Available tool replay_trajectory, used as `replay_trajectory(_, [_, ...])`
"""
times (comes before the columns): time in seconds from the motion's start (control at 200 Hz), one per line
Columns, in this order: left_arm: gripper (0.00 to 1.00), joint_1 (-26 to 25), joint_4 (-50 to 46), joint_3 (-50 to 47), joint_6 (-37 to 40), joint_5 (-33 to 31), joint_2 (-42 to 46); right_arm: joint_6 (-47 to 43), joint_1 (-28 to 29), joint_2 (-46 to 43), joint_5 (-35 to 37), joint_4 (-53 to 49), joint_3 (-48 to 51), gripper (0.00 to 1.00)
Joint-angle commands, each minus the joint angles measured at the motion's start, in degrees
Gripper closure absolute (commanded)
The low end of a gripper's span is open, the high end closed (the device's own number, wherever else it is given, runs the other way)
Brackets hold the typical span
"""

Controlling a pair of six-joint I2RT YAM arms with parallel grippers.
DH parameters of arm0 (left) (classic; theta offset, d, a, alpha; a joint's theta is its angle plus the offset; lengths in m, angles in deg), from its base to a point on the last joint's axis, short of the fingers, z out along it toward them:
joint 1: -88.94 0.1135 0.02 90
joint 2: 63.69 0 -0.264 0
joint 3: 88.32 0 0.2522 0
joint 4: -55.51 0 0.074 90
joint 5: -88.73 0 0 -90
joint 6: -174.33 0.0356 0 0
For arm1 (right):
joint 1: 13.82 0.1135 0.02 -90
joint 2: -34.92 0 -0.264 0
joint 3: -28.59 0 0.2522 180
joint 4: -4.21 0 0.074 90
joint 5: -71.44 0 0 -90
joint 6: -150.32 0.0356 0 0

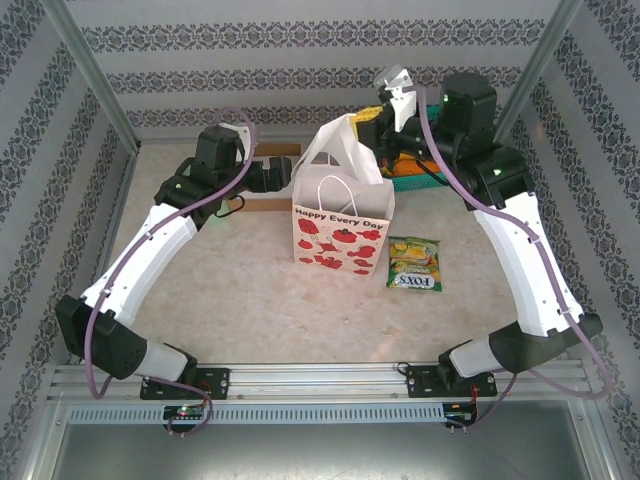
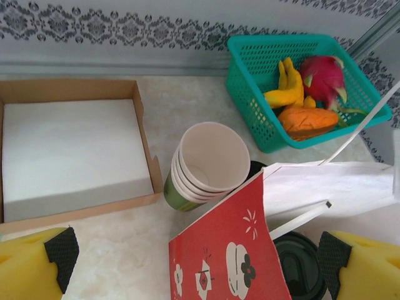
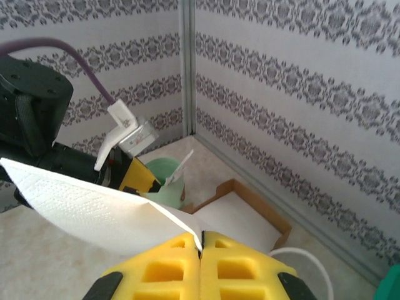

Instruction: Pack the takeout coffee

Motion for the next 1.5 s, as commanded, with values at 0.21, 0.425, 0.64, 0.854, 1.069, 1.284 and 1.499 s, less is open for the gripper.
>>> replay_trajectory(0.21, [0.00, -0.17, -3.91, 2.77, -3.13, -5.32, -1.38, 9.84, -1.02, 2.16, 0.66, 0.62, 6.67, 1.00])
replay_trajectory(0.425, [0.00, -0.17, -6.24, 3.66, -1.76, -2.32, -3.24, 17.98, -0.99, 3.21, -0.52, -1.04, 8.32, 1.00])
replay_trajectory(0.64, [0.00, -0.28, -5.15, 2.85, -2.41, 1.25, -4.88, 28.72, -0.10, 2.91, -0.66, -0.06, 12.39, 1.00])
replay_trajectory(0.854, [0.00, -0.22, -5.83, 3.12, -2.64, 0.95, -5.55, 30.36, 0.34, 4.68, -0.19, 1.46, 16.26, 1.00])
replay_trajectory(1.069, [0.00, -0.32, -5.40, 2.87, -2.59, 4.34, -5.89, 26.20, 1.12, 8.71, -4.03, 1.61, 16.72, 1.00])
replay_trajectory(1.284, [0.00, -0.31, -5.83, 2.96, -2.95, 4.41, -6.30, 20.91, 2.61, 13.18, 0.26, -0.11, 16.39, 1.00])
replay_trajectory(1.499, [0.00, -0.35, -5.77, 2.25, -3.37, 1.16, -5.11, 16.82, 3.81, 14.14, 1.84, -0.81, 18.37, 0.99])
